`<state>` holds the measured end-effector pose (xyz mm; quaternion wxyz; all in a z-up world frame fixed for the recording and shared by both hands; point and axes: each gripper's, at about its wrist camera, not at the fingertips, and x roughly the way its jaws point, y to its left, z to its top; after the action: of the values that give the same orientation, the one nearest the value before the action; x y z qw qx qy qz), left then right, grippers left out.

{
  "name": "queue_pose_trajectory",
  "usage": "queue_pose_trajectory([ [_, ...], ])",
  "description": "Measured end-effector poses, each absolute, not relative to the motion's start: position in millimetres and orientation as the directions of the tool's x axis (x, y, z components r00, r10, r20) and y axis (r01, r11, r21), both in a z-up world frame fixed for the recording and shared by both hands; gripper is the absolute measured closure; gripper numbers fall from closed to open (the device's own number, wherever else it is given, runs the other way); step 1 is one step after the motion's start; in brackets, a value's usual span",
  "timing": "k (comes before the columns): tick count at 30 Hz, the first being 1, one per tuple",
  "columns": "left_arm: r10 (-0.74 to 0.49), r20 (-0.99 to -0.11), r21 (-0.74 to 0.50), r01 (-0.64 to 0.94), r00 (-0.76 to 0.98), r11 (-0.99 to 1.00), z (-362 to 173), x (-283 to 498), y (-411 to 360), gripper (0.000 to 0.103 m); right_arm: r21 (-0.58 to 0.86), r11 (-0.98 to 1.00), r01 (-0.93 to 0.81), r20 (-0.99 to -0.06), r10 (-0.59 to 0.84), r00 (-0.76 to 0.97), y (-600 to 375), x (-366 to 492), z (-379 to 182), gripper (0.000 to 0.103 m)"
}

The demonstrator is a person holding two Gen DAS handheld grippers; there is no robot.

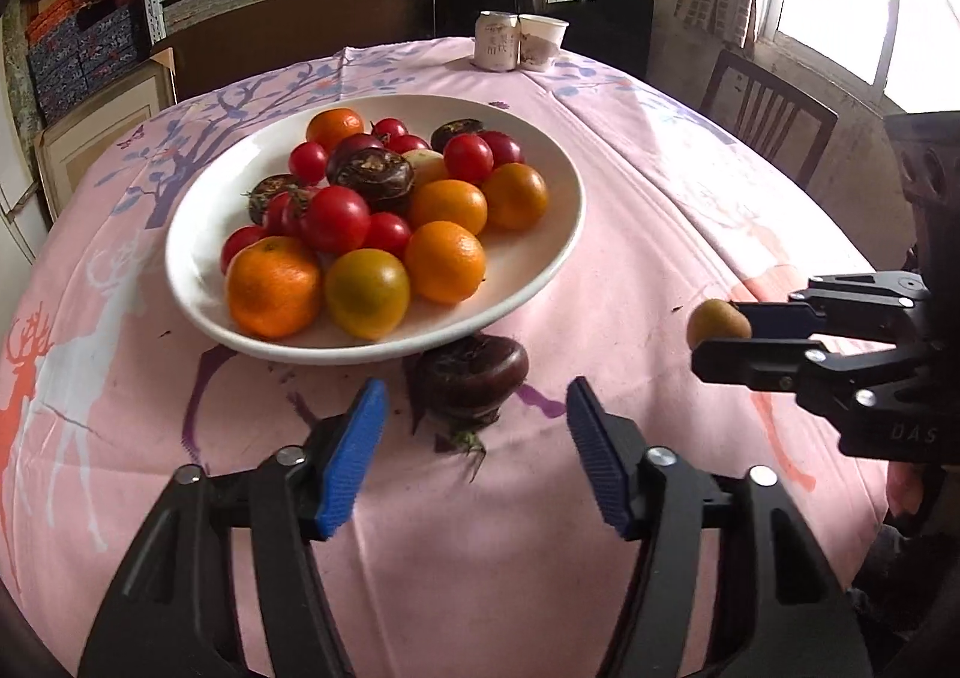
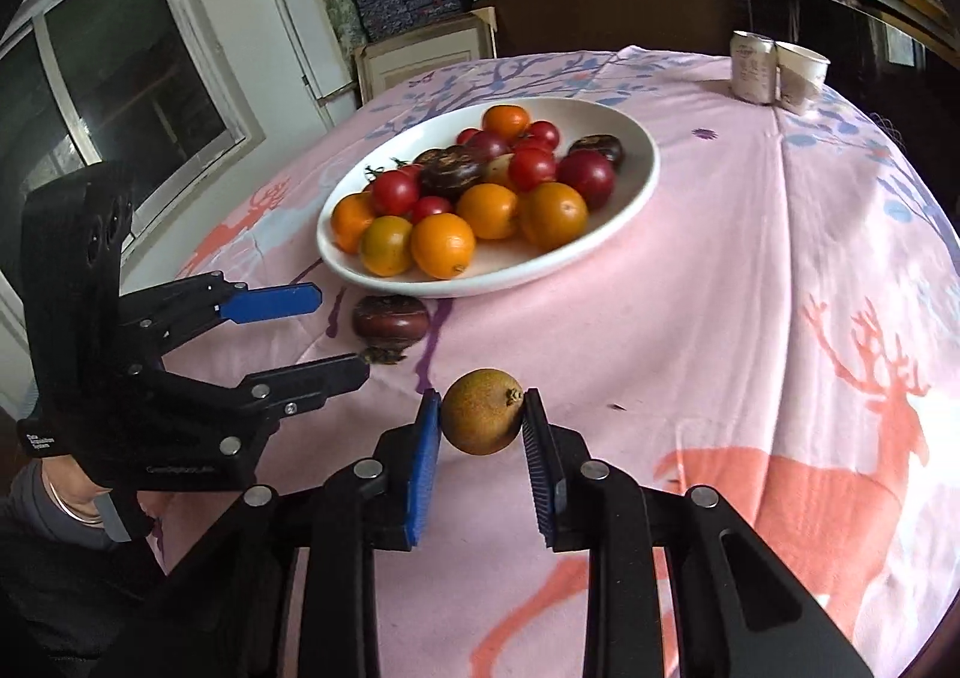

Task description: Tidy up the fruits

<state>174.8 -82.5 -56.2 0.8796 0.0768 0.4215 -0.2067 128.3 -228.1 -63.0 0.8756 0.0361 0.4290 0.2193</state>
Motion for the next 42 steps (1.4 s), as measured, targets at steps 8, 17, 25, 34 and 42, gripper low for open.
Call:
queue_pose_trajectory([
  [8, -0.301, -0.79, -0.074, 0.405, 0.534, 0.912, -62.7, 184.5, -82.2, 0.059, 0.293, 0.894, -0.338, -0.715, 0.439, 0.543, -247.4, 121.2, -66.7, 0.075],
  [17, -0.349, -0.707, -0.1, 0.402, 0.615, 0.91, -15.6, 160.7, -47.5, 0.059, 0.328, 0.858, -0.395, -0.652, 0.508, 0.562, -241.8, 132.1, -35.3, 0.075],
  [25, -0.303, -0.672, -0.097, 0.325, 0.676, 0.941, 16.6, 236.3, -28.4, 0.059, 0.312, 0.864, -0.395, -0.624, 0.5, 0.601, -209.4, 212.8, -2.6, 0.075],
  [34, -0.252, -0.683, -0.099, 0.255, 0.685, 0.962, -7.0, 285.7, -26.9, 0.019, 0.415, 0.857, -0.305, -0.615, 0.511, 0.601, -200.4, 268.3, -29.0, 0.034],
  [42, -0.247, -0.677, -0.129, 0.219, 0.693, 0.967, -7.1, 220.2, -1.8, 0.005, 0.464, 0.841, -0.278, -0.586, 0.527, 0.616, -229.6, 189.0, -52.7, 0.006],
])
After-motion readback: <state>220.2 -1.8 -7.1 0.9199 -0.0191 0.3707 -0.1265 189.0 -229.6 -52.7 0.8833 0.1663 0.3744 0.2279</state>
